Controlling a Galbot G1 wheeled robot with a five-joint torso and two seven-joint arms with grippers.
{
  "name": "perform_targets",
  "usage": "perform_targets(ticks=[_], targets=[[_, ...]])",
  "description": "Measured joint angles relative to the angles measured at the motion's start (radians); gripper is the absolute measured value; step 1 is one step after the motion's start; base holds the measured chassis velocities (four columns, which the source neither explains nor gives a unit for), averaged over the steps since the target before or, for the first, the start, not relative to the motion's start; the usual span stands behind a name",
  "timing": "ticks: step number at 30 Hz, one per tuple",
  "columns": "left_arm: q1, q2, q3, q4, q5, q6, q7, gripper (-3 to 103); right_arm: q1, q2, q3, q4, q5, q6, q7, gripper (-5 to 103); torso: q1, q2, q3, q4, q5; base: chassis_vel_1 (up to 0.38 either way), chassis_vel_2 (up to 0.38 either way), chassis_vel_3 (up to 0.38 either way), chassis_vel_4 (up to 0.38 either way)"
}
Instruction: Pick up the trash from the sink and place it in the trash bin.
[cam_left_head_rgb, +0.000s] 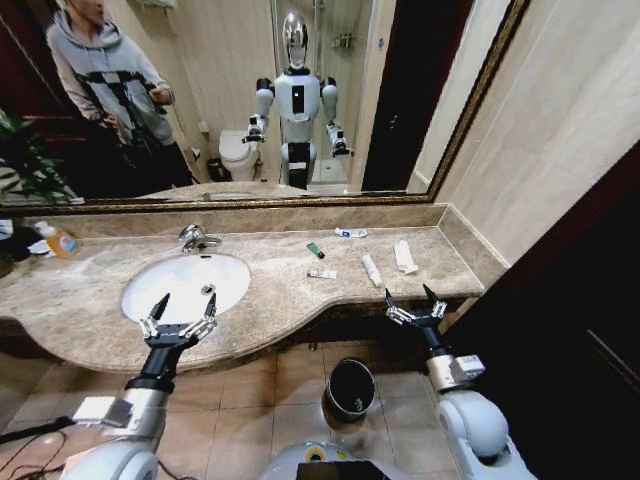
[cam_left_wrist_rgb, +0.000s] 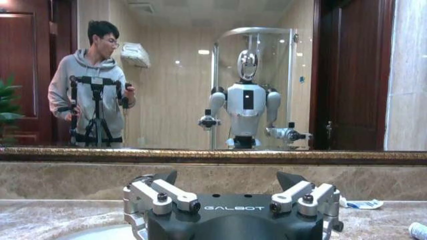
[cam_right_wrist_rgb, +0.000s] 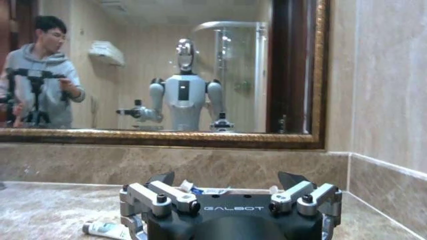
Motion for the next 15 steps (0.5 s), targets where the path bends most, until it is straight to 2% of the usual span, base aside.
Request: perform_targets(ticks=[7,15], targets=[[0.000,0.000,0.000,0.000,0.000,0.000,0.000,100,-0.027,0.055,0.006,0.031,0.012,-0.015,-0.009,100,0.000,0.000,0.000,0.0000,0.0000,0.000,0.000,0.000,0.000],[0.000,0.000,0.000,0.000,0.000,0.000,0.000,100,-0.048,0.045,0.018,0.047,0.021,-0.022,-0.007,100,0.000,0.000,0.000,-0.0001,0.0001,0.000,0.000,0.000,0.000]])
